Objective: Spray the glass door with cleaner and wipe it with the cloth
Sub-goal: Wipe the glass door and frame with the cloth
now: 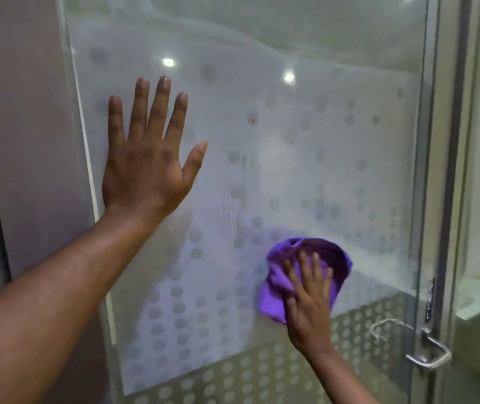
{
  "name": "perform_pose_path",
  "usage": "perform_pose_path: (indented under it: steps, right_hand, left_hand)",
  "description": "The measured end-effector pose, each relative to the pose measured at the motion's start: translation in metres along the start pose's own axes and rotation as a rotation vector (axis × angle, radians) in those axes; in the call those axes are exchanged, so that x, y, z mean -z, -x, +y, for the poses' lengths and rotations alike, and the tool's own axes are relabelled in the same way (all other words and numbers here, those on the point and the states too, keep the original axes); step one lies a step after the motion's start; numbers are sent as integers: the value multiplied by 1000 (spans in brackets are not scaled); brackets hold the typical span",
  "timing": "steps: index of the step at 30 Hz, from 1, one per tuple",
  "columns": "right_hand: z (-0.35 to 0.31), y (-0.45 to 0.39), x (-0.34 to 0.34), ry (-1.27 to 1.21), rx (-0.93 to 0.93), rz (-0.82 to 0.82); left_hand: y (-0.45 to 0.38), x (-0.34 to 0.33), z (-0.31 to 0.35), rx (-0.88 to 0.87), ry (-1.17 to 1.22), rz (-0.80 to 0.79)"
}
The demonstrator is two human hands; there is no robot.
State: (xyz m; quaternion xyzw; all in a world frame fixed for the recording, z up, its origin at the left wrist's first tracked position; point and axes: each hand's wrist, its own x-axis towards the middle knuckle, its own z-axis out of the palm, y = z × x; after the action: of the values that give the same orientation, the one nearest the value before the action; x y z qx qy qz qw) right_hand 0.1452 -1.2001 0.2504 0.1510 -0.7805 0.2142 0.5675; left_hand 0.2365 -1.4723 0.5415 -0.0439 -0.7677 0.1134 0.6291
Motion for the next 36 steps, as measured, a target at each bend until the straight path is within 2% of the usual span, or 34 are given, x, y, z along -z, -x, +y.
perform_pose_path:
  steps: [1,2,3,4,5,7,9,10,11,12,15,16,17,18,21,22,23,24,25,26,28,29,30,31,33,35,36]
  right_hand:
    - [8,6,-6,-21,-327,88]
    - [2,10,-17,-14,-555,214]
    - [-16,11,-28,37,-673,287]
    - [-41,12,-36,56,-673,299]
    - [-68,16,-38,33,-569,266]
    - [-102,38,-32,-14,-225,76]
    - [-84,50,-10,3,142,-116]
    - [-64,48,-4,26,250,-135]
    - [-49,40,2,22,273,-121]
    - [-38,30,4,-9,188,-86]
    - [-55,-12,-2,-120,-332,55]
    - [-75,-22,-3,-131,-407,91]
    - [-93,-24,-4,-134,-391,83]
    - [-106,-19,-6,-141,-280,23]
    - [-84,1,1,-16,347,-164]
    - [-62,-3,5,16,494,-187]
    - [-43,-10,8,24,551,-185]
    - [-29,-19,10,9,495,-155]
    - [-20,-30,11,-23,327,-104]
    - [-19,-42,11,-72,78,-35]
    - [-45,-72,9,-148,-431,115]
    - [-69,-86,7,-162,-598,161]
    - [-94,-98,6,-161,-672,180]
    - [-117,-103,6,-146,-648,164]
    - [-141,-86,4,-105,-346,52]
    - [-121,-62,7,-64,-2,-55]
    - [-97,-62,11,-50,70,-59]
  left_hand:
    - [0,0,0,2,-2,0]
    - [1,1,1,3,-5,0]
    - [1,1,2,3,-6,0]
    - [1,1,3,3,-8,0]
    - [1,2,3,2,-9,2]
    - [1,3,3,1,-1,4]
    - [1,5,2,7,8,-1]
    - [1,5,2,9,6,-4]
    - [1,6,2,10,1,-7]
    - [1,6,3,9,-5,-12]
    - [1,6,5,17,-21,-23]
    - [2,7,6,21,-21,-25]
    - [2,7,6,23,-20,-25]
    - [2,8,6,23,-17,-24]
    - [0,10,5,20,-5,-31]
    - [1,10,5,22,-2,-33]
    - [0,10,5,25,-6,-30]
    - [0,10,5,26,-12,-28]
    - [0,9,6,27,-18,-25]
    - [0,9,6,27,-23,-23]
    - [0,8,6,29,-25,-20]
    - [0,8,6,29,-26,-19]
    - [0,7,6,30,-27,-19]
    - [-1,7,6,29,-24,-18]
    - [-3,7,4,22,-9,-16]
    - [-3,8,3,17,4,-8]
    - [-2,7,3,18,5,-4]
